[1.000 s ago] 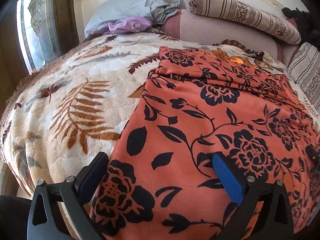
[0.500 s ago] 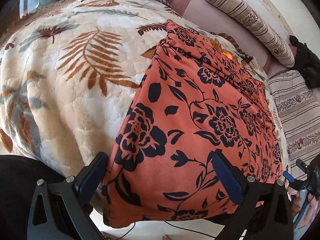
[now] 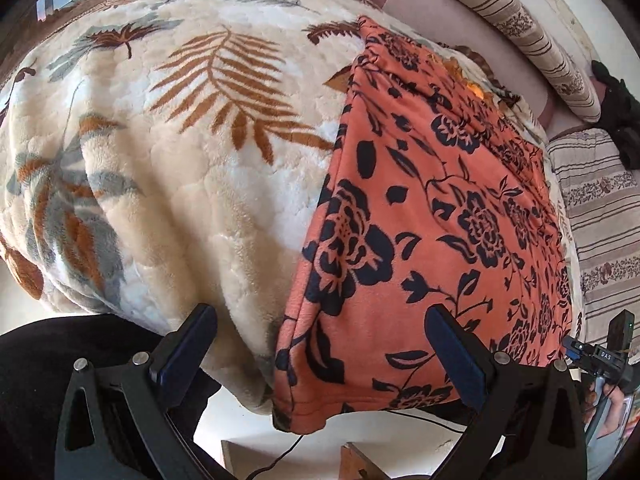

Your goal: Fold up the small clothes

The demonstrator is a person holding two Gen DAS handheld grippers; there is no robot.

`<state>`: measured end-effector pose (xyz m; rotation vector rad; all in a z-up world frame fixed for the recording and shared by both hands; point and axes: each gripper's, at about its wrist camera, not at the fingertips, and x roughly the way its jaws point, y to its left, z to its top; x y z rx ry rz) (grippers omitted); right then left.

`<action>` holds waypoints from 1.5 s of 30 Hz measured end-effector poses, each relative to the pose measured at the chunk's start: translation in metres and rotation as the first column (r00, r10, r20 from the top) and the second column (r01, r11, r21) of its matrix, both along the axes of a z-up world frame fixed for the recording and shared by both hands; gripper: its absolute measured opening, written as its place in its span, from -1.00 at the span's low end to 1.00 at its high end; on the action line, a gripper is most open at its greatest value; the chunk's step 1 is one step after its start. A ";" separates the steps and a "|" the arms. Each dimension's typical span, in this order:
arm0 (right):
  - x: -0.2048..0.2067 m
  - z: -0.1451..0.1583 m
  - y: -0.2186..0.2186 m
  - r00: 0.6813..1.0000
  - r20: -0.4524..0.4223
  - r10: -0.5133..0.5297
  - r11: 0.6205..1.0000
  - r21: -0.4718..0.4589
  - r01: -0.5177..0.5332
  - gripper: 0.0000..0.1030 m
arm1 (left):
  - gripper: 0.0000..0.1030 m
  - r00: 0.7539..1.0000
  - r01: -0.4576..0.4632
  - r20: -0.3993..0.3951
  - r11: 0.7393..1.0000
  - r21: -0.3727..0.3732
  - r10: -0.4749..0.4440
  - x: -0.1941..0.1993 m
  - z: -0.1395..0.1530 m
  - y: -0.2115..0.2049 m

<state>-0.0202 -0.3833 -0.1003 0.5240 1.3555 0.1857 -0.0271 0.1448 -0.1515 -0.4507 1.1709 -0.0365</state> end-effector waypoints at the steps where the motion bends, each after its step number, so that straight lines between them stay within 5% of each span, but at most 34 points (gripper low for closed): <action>1: -0.001 0.001 0.000 1.000 0.003 0.000 1.000 0.000 0.000 -0.11 | 1.00 1.000 0.006 0.001 1.000 -0.005 -0.006 -0.001 -0.002 0.000; 5: -0.004 0.000 -0.002 1.000 0.004 -0.011 1.000 -0.011 0.011 -0.11 | 0.99 1.000 0.011 0.016 1.000 -0.027 -0.010 -0.003 -0.003 0.003; 8: -0.002 -0.003 -0.008 1.000 0.002 -0.024 0.998 0.066 0.024 0.14 | 0.99 1.000 0.007 0.016 0.999 -0.043 -0.007 -0.003 -0.004 0.006; 13: 0.004 -0.001 0.005 0.999 -0.002 0.041 0.999 -0.003 -0.041 0.16 | 0.77 1.000 0.002 -0.002 1.000 -0.002 -0.002 -0.006 -0.004 0.008; 15: 0.006 -0.002 0.008 0.998 -0.011 0.057 0.998 -0.017 -0.058 0.20 | 0.60 1.000 -0.008 -0.019 1.000 0.019 0.009 -0.006 -0.004 0.010; 19: 0.008 -0.001 0.014 0.994 -0.009 0.106 0.992 -0.063 -0.106 0.14 | -0.22 0.999 -0.009 -0.038 0.997 0.075 0.011 -0.007 0.002 0.017; 21: 0.007 0.001 0.015 0.993 -0.010 0.118 0.987 -0.105 -0.118 -0.33 | -0.52 0.999 0.012 -0.037 0.998 0.067 -0.010 -0.008 0.004 0.020; 23: 0.006 0.002 0.012 0.993 -0.008 0.115 0.988 -0.102 -0.115 -0.54 | -0.68 0.999 0.033 -0.033 0.997 0.069 -0.031 -0.008 0.008 0.018; 31: 0.003 0.003 0.003 0.996 -0.010 0.089 0.994 -0.059 -0.090 -0.58 | -0.63 0.995 0.095 0.018 0.979 0.179 -0.100 -0.015 0.025 0.000; 38: 0.009 -0.002 0.007 0.996 -0.024 0.085 0.995 -0.052 -0.086 -0.57 | 0.25 0.974 0.087 0.187 0.976 0.202 -0.126 -0.012 0.059 -0.007; 40: 0.010 -0.002 0.006 0.996 -0.027 0.084 0.995 -0.049 -0.085 -0.57 | 0.36 0.972 0.099 0.192 0.979 0.179 -0.134 -0.001 0.053 -0.006; 42: 0.012 -0.003 0.006 0.996 -0.028 0.083 0.995 -0.046 -0.084 -0.57 | 0.36 0.991 0.114 0.056 0.984 0.139 -0.123 0.015 0.025 -0.003; 43: 0.012 -0.003 0.005 0.996 -0.028 0.084 0.995 -0.044 -0.085 -0.57 | 0.18 0.994 0.105 -0.031 0.987 0.120 -0.102 0.017 0.009 -0.001; 45: 0.010 -0.003 0.004 0.996 -0.023 0.084 0.996 -0.041 -0.085 -0.57 | -0.07 0.994 0.106 -0.008 0.981 0.165 -0.106 0.008 0.010 0.000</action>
